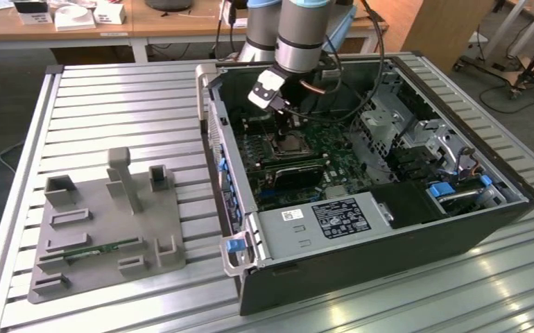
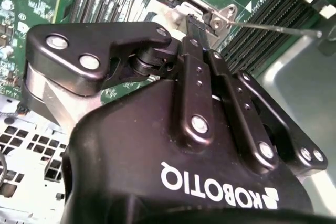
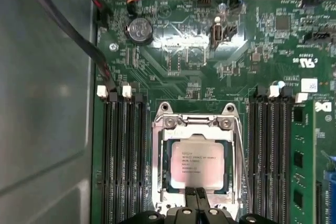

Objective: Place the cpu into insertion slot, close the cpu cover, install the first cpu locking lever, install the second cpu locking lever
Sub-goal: 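Close the cpu cover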

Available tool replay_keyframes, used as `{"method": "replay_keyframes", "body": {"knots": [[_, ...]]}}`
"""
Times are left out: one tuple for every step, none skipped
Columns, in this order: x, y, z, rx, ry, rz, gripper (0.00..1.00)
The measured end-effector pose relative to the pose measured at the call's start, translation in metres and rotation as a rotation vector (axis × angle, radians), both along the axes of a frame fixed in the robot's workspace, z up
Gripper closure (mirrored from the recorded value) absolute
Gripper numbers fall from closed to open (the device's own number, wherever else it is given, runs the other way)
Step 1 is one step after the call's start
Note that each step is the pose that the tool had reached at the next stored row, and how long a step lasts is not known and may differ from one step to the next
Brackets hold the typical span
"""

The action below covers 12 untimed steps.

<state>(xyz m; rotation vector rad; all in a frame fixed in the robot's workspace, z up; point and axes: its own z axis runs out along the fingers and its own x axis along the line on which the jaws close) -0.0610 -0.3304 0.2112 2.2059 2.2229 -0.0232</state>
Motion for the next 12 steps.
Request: {"method": "replay_keyframes", "body": {"knots": [[-0.0004, 0.0000, -0.0018, -0.0001, 0.0001, 0.000, 0.90], [-0.0009, 0.0000, -0.0036, -0.0001, 0.0001, 0.001, 0.90], [-0.0013, 0.0000, -0.0053, -0.0001, 0.0001, 0.001, 0.90], [-0.0019, 0.0000, -0.0071, 0.0000, 0.0000, 0.002, 0.90], [-0.0023, 0.0000, -0.0088, 0.0000, 0.0000, 0.002, 0.90], [-0.0024, 0.0000, -0.0104, 0.0001, 0.0000, 0.003, 0.90], [-0.0026, 0.0000, -0.0110, -0.0001, 0.0001, 0.004, 0.90], [-0.0027, 0.0000, -0.0109, -0.0002, 0.0002, 0.004, 0.90], [-0.0028, 0.0000, -0.0108, -0.0002, 0.0002, 0.004, 0.90], [-0.0028, 0.0000, -0.0101, -0.0002, 0.0001, 0.004, 0.90], [-0.0028, 0.0000, -0.0089, -0.0001, 0.0001, 0.004, 0.90], [-0.0028, 0.0000, -0.0074, -0.0001, 0.0001, 0.005, 0.90]]}}
